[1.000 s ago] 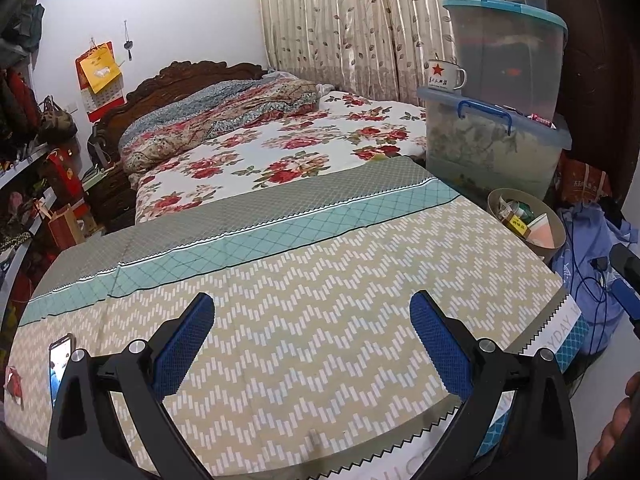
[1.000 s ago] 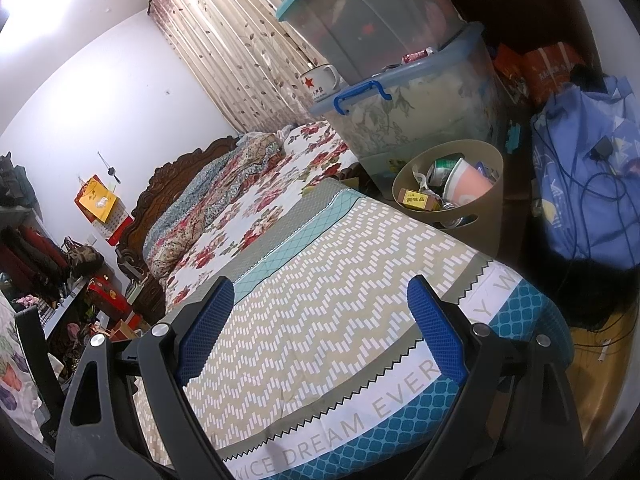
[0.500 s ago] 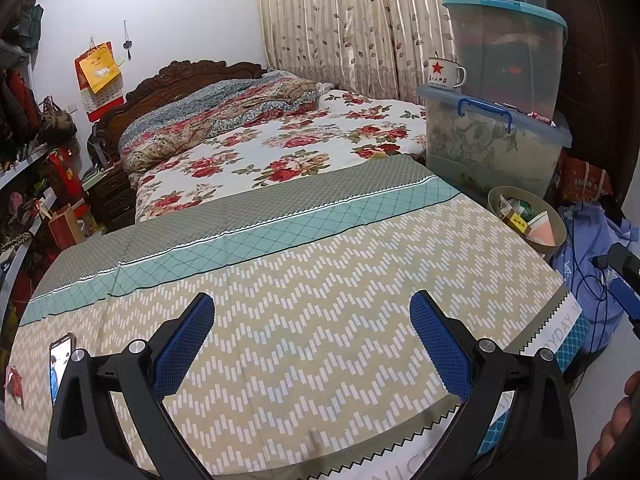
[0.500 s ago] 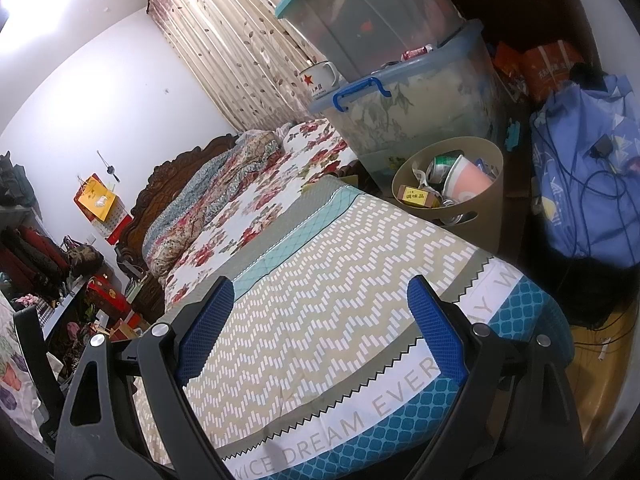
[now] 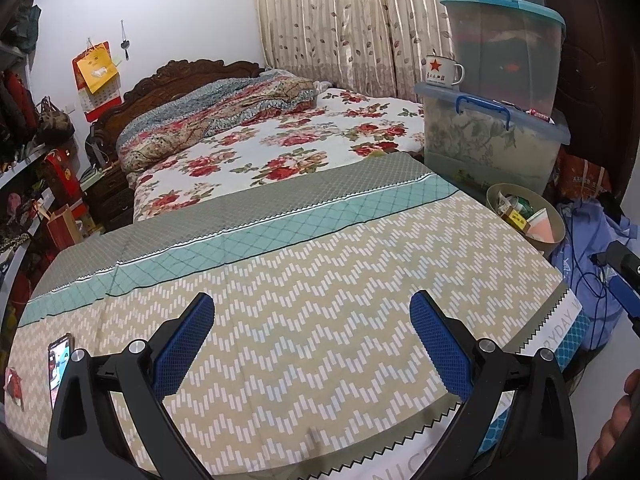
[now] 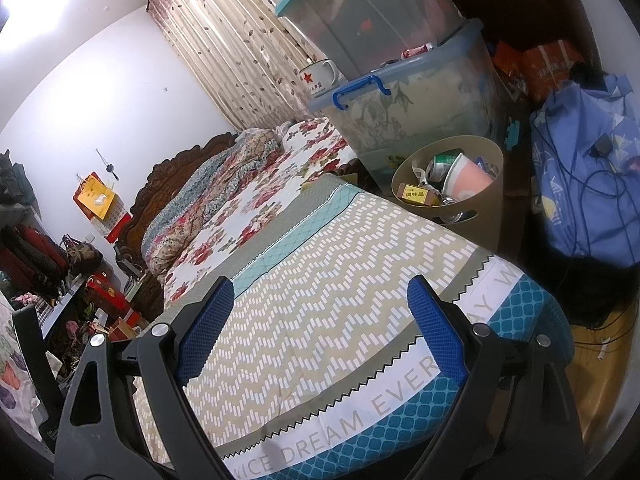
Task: Collect trash
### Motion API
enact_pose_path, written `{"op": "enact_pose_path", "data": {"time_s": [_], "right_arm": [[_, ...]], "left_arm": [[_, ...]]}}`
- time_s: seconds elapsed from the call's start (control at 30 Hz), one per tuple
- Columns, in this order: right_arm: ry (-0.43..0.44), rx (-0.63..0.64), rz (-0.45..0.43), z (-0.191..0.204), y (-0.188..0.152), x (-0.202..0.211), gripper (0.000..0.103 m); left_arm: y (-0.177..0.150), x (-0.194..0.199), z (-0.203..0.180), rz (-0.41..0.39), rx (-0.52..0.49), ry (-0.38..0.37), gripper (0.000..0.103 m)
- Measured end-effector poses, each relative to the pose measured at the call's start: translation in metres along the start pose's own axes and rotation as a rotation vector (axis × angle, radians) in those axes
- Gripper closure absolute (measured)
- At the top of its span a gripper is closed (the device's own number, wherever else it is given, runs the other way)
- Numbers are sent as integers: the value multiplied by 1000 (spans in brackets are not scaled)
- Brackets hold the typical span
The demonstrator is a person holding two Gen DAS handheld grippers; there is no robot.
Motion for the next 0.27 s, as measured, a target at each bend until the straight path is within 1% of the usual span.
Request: {"op": "enact_pose_path", "data": {"time_s": [0.27], "right_arm": [[-1, -1, 2, 0, -4, 0, 13]], "left_arm": [[-1, -2, 1, 15, 16, -18, 9]]}}
Point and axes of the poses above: each gripper's, at about its wrist camera, not at the fingertips, and x roughly against the way its jaws point, z to its left, y to its top, the point moved 6 cm from there along -x, roughly the way its jaws point, and after that the axes turned 2 degrees about -z, right-handed, at the moved point
